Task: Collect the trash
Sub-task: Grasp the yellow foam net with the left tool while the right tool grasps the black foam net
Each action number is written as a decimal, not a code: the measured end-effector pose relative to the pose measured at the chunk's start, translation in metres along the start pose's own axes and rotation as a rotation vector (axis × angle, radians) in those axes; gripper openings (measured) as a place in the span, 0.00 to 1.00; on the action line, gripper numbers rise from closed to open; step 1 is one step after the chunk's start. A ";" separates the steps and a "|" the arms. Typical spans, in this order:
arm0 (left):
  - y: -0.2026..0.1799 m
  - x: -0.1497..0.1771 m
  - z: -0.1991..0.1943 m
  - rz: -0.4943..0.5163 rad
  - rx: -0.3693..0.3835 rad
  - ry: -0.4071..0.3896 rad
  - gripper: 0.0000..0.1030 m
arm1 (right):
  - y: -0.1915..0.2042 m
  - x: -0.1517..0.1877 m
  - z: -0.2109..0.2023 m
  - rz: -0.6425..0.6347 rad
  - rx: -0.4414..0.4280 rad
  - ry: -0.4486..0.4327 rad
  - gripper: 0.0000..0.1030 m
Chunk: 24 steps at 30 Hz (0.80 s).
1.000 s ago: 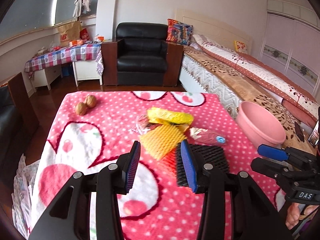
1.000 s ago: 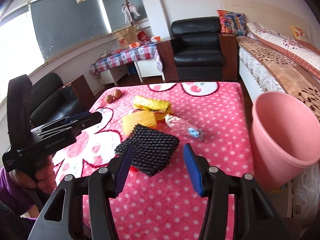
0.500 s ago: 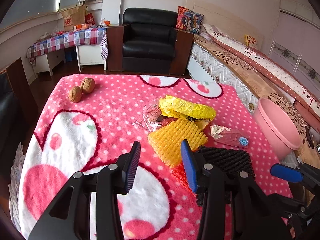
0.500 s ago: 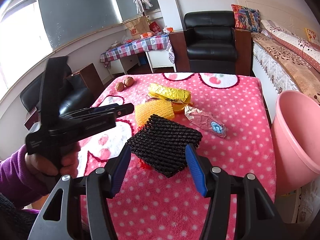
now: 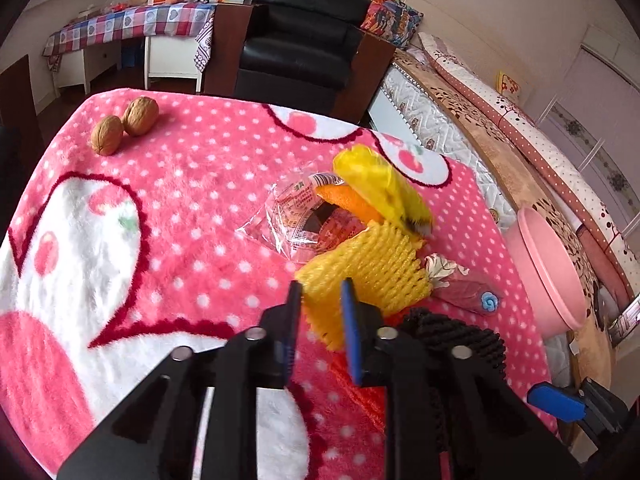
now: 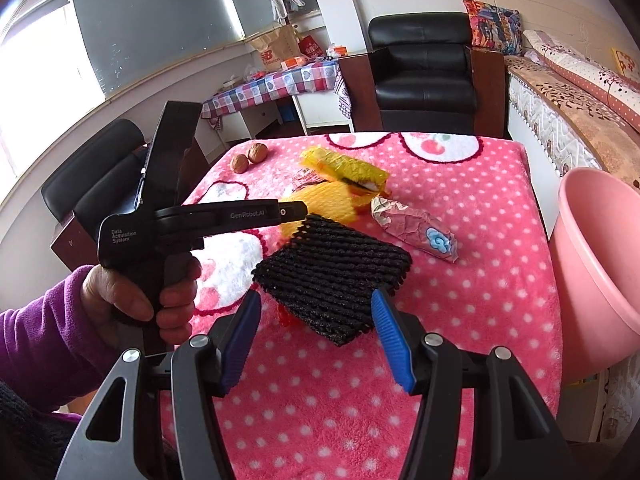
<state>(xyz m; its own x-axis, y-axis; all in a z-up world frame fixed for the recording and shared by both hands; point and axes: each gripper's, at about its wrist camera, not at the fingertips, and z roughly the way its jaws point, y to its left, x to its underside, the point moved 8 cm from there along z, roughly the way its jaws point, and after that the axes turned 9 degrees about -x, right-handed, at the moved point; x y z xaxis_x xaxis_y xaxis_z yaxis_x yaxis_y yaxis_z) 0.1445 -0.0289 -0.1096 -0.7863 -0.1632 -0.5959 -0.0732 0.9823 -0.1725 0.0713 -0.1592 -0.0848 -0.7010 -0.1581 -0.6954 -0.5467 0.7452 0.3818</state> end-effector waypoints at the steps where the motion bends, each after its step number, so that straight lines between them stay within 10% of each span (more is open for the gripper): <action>1: -0.002 0.000 -0.002 0.009 0.004 -0.007 0.08 | 0.000 0.000 0.001 -0.001 0.000 0.004 0.55; 20: 0.020 -0.002 -0.096 0.002 0.007 -0.184 0.07 | 0.009 0.001 0.047 -0.151 0.054 0.142 0.55; 24: 0.023 0.003 -0.104 0.003 0.005 -0.189 0.07 | -0.003 0.003 0.050 -0.131 0.108 0.144 0.37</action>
<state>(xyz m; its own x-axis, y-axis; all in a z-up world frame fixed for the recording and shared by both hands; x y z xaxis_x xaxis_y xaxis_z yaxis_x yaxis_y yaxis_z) 0.0769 0.0025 -0.0340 -0.6571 -0.1752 -0.7332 -0.0675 0.9824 -0.1743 0.0940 -0.1295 -0.1187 -0.6895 -0.3434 -0.6377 -0.5908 0.7759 0.2211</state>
